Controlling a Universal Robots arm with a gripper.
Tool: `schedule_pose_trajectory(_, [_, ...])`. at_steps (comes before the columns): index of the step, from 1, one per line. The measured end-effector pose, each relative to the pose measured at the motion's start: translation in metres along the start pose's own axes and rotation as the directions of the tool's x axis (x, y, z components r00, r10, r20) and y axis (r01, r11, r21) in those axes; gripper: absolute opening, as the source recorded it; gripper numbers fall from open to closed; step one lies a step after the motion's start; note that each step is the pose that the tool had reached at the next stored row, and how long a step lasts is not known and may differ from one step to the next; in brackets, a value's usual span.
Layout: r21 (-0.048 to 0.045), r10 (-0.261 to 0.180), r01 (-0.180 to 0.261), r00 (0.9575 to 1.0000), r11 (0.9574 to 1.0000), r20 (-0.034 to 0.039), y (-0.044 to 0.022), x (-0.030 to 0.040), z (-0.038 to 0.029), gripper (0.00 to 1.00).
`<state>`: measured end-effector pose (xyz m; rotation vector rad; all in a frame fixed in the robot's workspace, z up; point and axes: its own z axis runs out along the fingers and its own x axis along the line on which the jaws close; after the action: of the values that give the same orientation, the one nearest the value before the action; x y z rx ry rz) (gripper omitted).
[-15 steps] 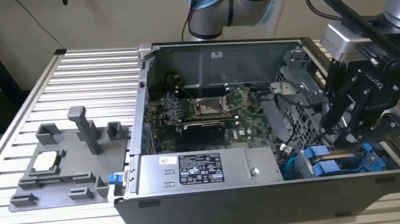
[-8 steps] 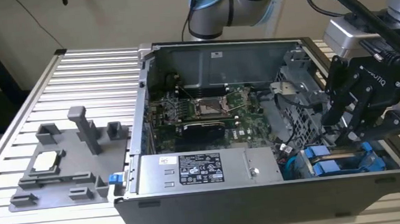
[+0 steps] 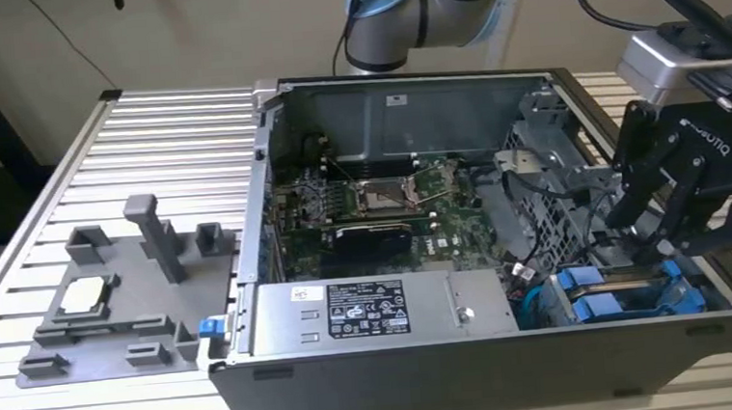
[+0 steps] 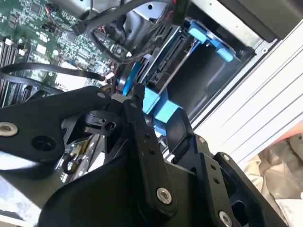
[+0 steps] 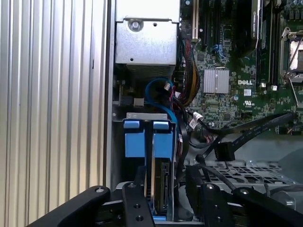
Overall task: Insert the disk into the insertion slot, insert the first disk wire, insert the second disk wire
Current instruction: 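Insert the disk into the insertion slot, then insert the first disk wire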
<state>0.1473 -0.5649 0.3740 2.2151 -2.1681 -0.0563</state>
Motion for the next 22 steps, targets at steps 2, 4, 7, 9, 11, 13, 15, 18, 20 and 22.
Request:
schedule_pose_trajectory(2, [0.0,-0.003,0.003,1.0,1.0,-0.0001,-0.0038,0.0,-0.0002,0.47])
schedule_pose_trajectory(4, [0.0,-0.007,0.007,1.0,1.0,-0.0004,-0.0071,-0.0001,-0.0004,0.47])
schedule_pose_trajectory(7, [0.0,-0.012,0.012,0.9999,0.9999,-0.0007,-0.012,-0.0005,-0.0007,0.47])
schedule_pose_trajectory(9, [0.0,-0.016,0.016,0.9999,0.9999,-0.0006,-0.0144,-0.0012,-0.0007,0.47])
schedule_pose_trajectory(11, [0.0,-0.019,0.019,0.9998,0.9998,-0.0009,-0.0165,-0.0025,-0.0008,0.47])
schedule_pose_trajectory(13, [0.0,-0.022,0.022,0.9998,0.9998,-0.0011,-0.0186,-0.004,-0.0009,0.47])
schedule_pose_trajectory(15, [0.0,-0.024,0.024,0.9997,0.9997,-0.0013,-0.0204,-0.0057,-0.0009,0.47])
schedule_pose_trajectory(18, [0.0,-0.028,0.028,0.9996,0.9996,-0.0015,-0.0232,-0.0086,-0.0009,0.47])
schedule_pose_trajectory(20, [0.0,-0.03,0.03,0.9995,0.9995,-0.0016,-0.0251,-0.0105,-0.0009,0.47])
schedule_pose_trajectory(22, [0.0,-0.032,0.032,0.9995,0.9995,-0.0017,-0.0271,-0.0123,-0.001,0.47])
